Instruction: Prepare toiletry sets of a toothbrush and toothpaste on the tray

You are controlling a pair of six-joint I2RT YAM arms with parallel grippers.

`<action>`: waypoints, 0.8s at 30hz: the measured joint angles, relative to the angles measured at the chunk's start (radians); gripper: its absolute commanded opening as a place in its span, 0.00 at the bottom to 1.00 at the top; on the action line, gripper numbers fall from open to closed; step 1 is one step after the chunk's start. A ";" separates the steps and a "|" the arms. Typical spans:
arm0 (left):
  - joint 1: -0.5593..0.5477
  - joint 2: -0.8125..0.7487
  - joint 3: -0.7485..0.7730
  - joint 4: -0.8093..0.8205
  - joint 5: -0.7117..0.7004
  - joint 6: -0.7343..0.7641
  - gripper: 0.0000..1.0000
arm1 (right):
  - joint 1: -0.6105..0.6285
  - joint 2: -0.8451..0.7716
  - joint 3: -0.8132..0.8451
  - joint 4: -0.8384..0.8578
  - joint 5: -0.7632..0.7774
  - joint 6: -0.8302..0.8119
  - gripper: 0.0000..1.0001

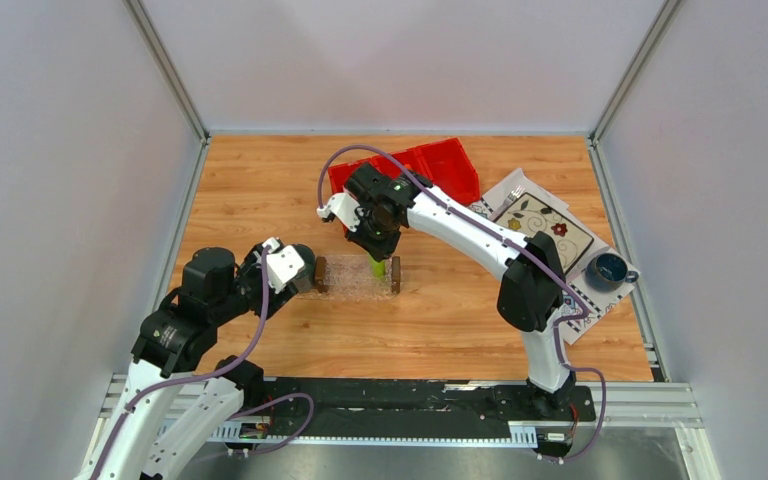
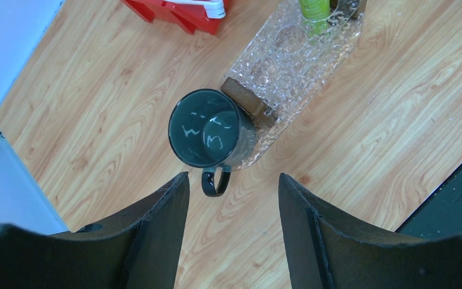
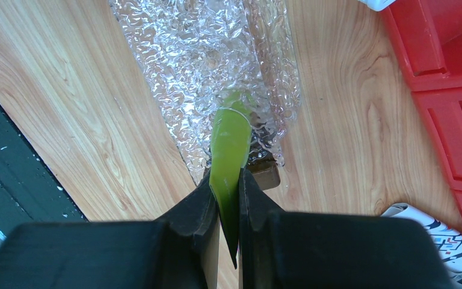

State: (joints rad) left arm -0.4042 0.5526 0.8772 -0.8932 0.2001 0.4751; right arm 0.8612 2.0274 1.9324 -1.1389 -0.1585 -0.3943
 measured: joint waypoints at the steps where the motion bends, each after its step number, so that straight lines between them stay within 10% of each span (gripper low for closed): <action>1: 0.000 0.000 0.000 0.000 0.000 0.000 0.64 | 0.000 0.000 -0.001 0.000 0.000 0.000 0.11; 24: 0.000 -0.005 0.000 -0.001 0.000 0.000 0.64 | 0.000 -0.039 -0.043 0.014 0.031 -0.002 0.43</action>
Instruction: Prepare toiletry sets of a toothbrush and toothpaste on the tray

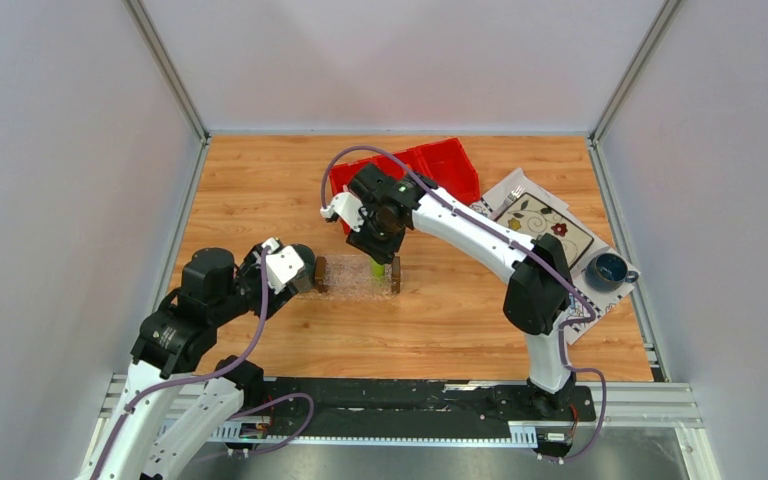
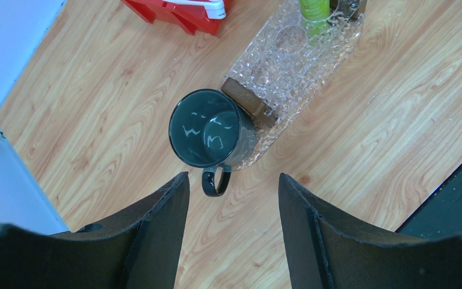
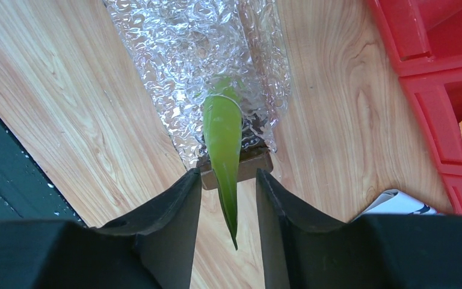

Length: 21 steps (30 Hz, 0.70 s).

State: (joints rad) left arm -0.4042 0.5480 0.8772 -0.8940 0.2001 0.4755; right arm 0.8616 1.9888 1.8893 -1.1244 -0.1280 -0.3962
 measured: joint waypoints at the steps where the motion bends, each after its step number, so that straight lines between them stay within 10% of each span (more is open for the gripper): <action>1: 0.000 0.000 0.000 0.000 0.000 0.000 0.64 | 0.000 -0.002 0.000 0.000 0.003 0.000 0.43; 21: 0.000 -0.012 0.000 -0.003 0.001 -0.003 0.65 | -0.011 -0.164 0.043 -0.003 0.126 -0.003 0.73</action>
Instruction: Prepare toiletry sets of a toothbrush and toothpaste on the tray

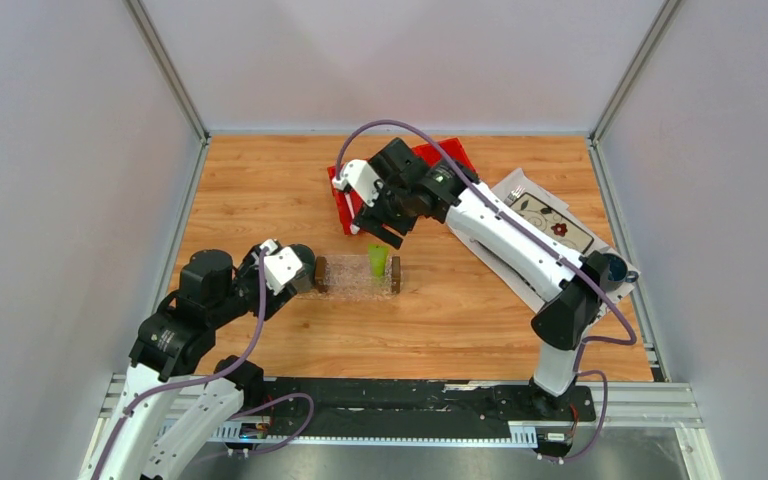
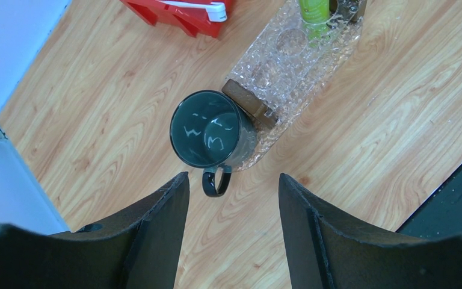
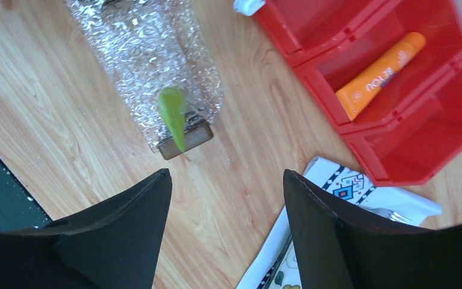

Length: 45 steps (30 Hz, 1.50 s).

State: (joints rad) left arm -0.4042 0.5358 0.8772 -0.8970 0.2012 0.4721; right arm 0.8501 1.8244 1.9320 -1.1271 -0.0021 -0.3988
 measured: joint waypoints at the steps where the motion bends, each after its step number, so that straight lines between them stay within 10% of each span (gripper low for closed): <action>1: 0.000 0.000 0.000 0.002 0.000 -0.002 0.64 | -0.009 -0.006 0.008 0.003 0.005 0.003 0.73; 15: 0.000 0.021 0.000 0.042 -0.006 -0.023 0.65 | -0.251 0.045 0.050 0.213 0.142 0.115 0.72; 45: 0.000 0.091 0.001 0.079 -0.048 -0.024 0.64 | -0.256 0.553 0.169 0.499 0.368 0.098 0.66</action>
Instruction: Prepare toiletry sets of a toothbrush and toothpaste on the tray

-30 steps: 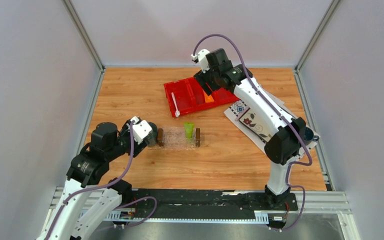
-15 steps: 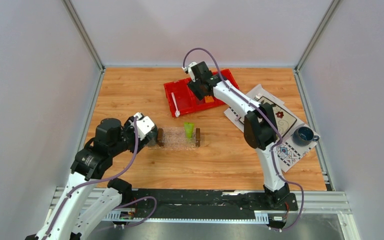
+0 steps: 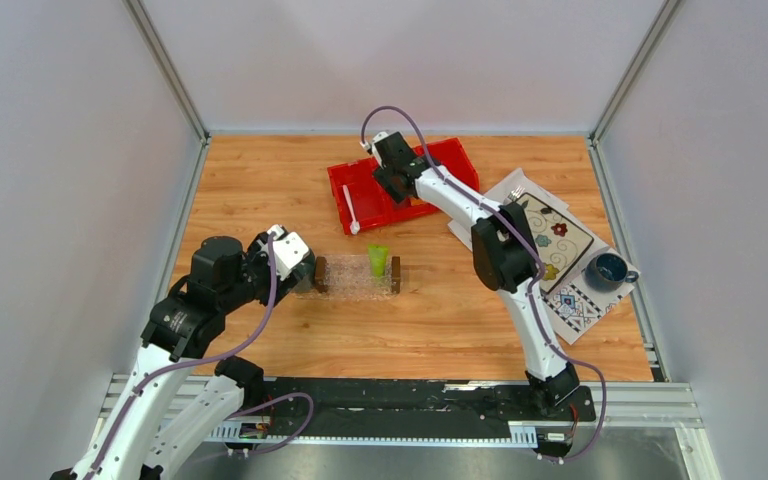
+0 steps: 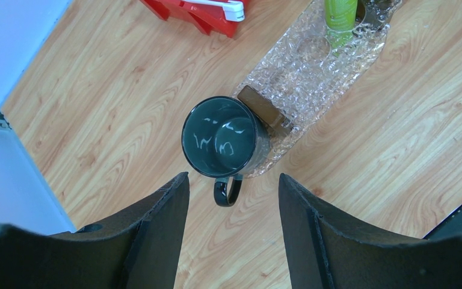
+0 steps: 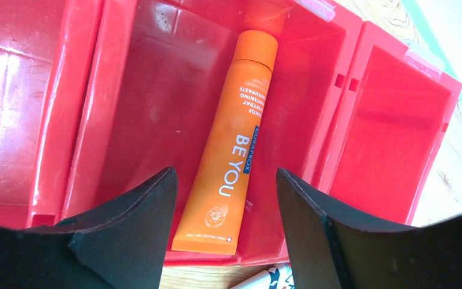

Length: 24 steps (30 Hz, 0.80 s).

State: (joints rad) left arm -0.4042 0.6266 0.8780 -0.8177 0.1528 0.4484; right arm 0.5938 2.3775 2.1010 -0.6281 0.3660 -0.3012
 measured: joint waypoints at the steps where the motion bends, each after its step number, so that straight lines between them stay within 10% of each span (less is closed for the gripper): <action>1: 0.000 0.000 0.000 0.000 -0.001 0.000 0.64 | 0.001 0.003 0.000 0.002 0.005 -0.001 0.65; 24: 0.000 0.015 0.000 0.008 0.003 0.000 0.64 | -0.001 0.074 0.046 -0.021 0.010 0.042 0.52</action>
State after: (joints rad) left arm -0.4042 0.6415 0.8780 -0.8101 0.1555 0.4484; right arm 0.5930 2.4519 2.1471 -0.6491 0.3756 -0.2596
